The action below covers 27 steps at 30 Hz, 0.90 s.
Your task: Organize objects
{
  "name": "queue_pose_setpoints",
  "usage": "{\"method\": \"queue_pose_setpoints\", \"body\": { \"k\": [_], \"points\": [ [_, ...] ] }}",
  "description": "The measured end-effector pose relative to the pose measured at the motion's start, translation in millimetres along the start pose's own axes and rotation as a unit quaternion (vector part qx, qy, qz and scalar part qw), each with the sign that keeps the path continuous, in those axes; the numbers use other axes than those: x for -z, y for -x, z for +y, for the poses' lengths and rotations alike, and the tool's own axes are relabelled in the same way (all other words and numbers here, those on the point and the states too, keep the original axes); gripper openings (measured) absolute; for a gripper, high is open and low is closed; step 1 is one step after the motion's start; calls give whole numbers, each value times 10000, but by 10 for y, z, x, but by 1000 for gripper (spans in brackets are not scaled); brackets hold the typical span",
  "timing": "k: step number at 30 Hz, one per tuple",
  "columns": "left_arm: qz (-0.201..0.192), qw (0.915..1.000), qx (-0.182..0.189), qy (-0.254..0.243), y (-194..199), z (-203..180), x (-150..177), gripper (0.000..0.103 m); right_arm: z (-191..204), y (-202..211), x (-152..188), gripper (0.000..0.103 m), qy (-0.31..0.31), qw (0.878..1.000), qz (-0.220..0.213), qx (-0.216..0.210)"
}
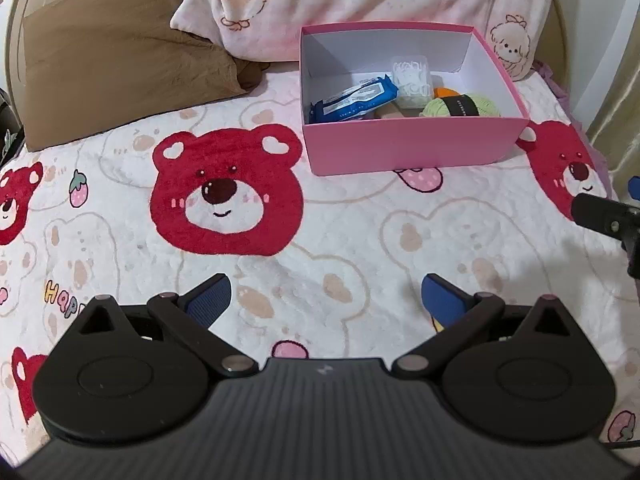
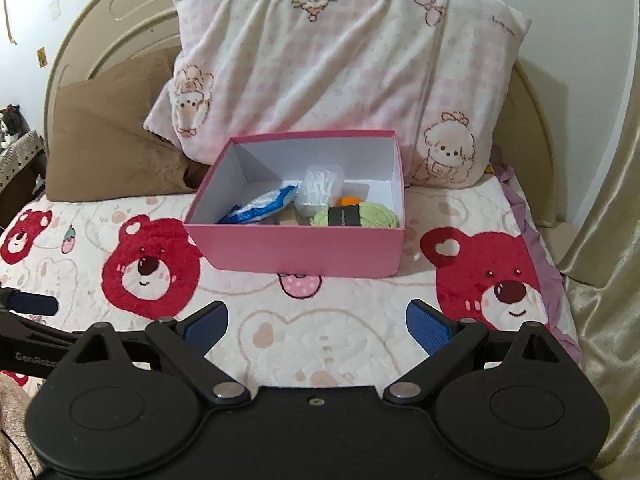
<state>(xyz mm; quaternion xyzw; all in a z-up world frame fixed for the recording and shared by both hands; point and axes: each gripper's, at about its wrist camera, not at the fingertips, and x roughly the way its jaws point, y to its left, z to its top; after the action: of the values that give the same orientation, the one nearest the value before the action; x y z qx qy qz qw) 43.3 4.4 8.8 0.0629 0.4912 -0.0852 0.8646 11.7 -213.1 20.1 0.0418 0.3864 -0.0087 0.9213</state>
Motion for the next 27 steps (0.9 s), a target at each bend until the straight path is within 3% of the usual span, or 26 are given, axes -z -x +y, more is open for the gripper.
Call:
{"method": "queue_pose_setpoints", "body": {
  "k": [10, 16, 27],
  "points": [
    [93, 9999, 91, 6, -52, -31, 2, 103, 33, -54, 21, 98, 74, 9999, 106, 32],
    [57, 9999, 153, -17, -15, -63, -13, 103, 37, -2, 6, 98, 59, 9997, -11, -224],
    [22, 9995, 85, 316, 12, 45, -117, 103, 71, 46, -30, 98, 156, 9993, -5, -343]
  ]
}}
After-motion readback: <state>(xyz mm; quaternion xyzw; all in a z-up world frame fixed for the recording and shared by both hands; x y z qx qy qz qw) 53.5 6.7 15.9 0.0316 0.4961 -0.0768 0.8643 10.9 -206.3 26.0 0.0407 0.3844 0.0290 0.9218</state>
